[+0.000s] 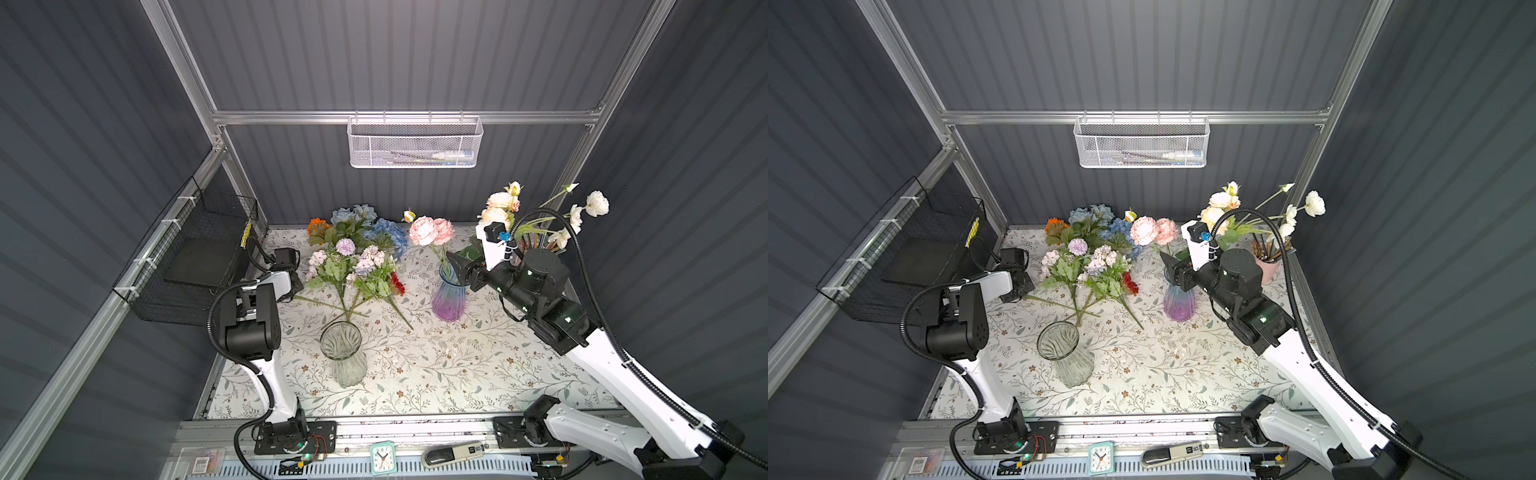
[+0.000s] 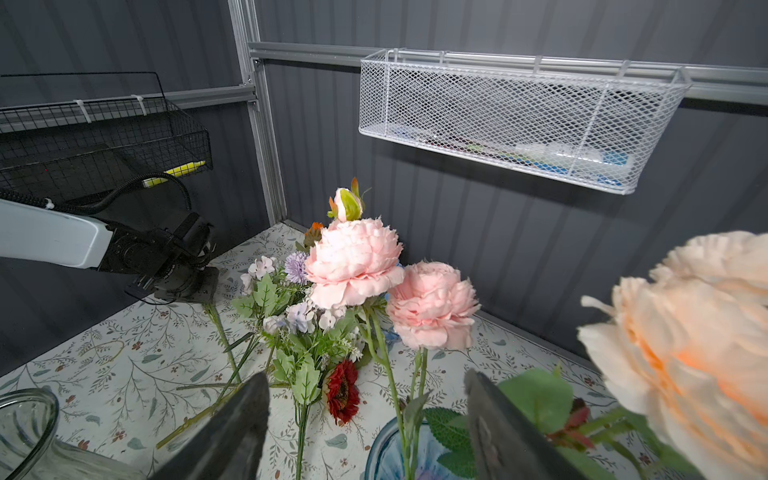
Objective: Arrange the flowers into the vase
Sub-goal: 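Close the left gripper on the peach carnation stem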
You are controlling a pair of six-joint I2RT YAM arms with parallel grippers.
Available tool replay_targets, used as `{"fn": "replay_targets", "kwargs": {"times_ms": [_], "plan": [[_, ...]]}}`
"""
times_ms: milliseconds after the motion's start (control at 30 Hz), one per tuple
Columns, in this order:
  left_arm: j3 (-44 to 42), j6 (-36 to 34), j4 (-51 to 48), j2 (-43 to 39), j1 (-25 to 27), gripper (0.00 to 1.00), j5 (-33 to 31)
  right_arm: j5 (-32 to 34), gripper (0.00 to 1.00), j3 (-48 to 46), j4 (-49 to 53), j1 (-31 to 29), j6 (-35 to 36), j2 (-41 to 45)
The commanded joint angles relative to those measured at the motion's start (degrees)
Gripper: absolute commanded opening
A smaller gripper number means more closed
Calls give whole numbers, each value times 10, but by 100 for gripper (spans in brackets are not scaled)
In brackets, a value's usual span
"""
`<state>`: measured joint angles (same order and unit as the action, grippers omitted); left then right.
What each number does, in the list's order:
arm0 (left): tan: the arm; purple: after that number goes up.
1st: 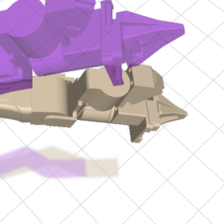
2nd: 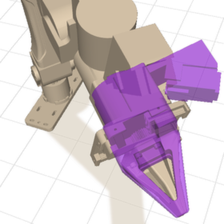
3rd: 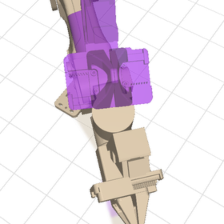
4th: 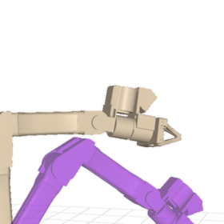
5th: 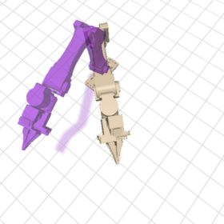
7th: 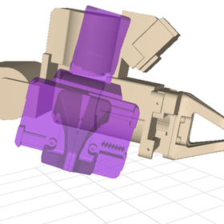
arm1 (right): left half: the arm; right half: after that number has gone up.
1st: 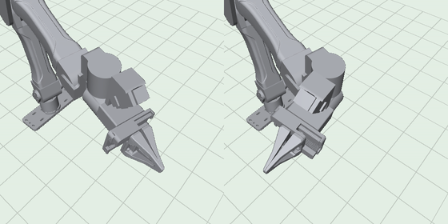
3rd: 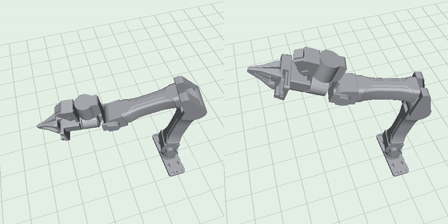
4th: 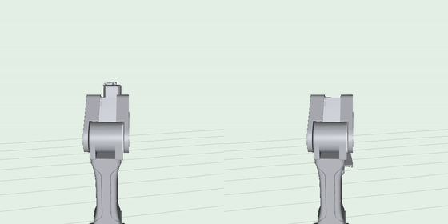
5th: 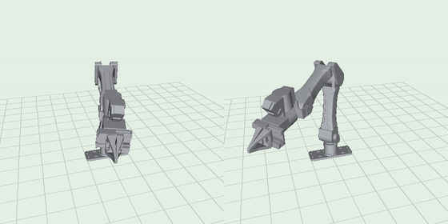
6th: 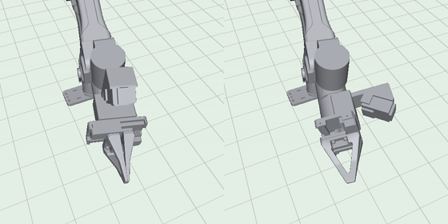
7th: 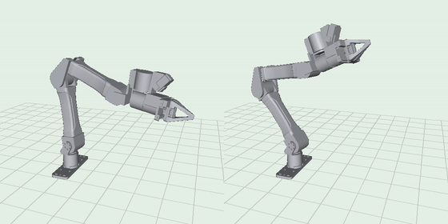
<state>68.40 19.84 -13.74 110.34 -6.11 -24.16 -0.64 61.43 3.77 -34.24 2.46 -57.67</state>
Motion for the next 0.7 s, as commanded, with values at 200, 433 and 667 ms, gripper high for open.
{"fn": "replay_targets", "kwargs": {"times_ms": [200,433,667], "plan": [[59,-72,-45,17,-1,23,85,17,76,-14,-29,-2,7,18],[-7,23,-44,-76,12,66,86,21,77,-23,-35,-2,5,20],[-102,223,5,-144,26,57,98,21,77,-34,-41,-2,4,29]]}}
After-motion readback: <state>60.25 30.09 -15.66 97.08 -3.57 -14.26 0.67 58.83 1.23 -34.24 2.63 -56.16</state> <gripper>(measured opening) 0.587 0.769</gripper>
